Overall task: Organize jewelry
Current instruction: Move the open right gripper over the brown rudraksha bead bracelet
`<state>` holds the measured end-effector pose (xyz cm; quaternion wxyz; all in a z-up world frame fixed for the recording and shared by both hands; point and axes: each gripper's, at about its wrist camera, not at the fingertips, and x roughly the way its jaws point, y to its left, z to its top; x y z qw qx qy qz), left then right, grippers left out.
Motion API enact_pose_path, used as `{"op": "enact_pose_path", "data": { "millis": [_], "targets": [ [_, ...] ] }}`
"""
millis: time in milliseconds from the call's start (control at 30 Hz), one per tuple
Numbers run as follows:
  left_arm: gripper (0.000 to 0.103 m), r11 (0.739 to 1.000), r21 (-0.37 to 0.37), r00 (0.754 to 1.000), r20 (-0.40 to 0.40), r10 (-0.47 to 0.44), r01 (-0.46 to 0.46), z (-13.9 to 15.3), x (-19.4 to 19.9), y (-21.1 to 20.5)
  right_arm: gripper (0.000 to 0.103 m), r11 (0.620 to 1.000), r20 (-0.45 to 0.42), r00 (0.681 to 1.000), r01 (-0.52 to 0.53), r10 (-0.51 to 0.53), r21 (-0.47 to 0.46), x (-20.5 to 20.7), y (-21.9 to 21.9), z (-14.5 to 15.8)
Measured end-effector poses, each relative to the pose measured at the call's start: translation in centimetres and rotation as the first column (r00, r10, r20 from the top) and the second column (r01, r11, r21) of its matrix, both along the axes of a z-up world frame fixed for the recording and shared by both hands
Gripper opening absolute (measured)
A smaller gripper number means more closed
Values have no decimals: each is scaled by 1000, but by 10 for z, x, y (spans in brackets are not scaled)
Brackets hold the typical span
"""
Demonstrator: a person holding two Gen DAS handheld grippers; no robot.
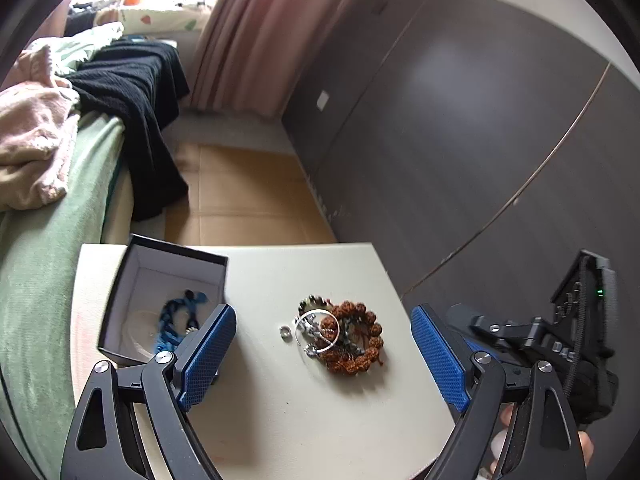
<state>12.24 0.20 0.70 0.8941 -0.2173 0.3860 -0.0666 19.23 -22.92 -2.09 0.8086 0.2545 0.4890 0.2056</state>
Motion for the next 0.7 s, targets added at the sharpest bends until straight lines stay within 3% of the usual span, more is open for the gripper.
{"op": "enact_pose_path", "data": {
  "millis": [167,300,467,700],
  "targets": [
    [73,1000,21,999,-48,-16,17,-10,20,-18,88,999,-14,999,30,-30,12,5,-19,-2],
    [73,999,31,997,-72,-42,44,-27,28,-33,88,998,-39,997,69,-68,12,9,-34,-7],
    [73,999,16,986,-162,-27,30,-57,43,-39,88,997,-74,995,74,-73,10,15,-37,-16],
    [73,998,-55,959,-282,-4,-12,-87,57,-37,88,998,-97,993,68,-68,-2,20,-32,-23]
  ]
}}
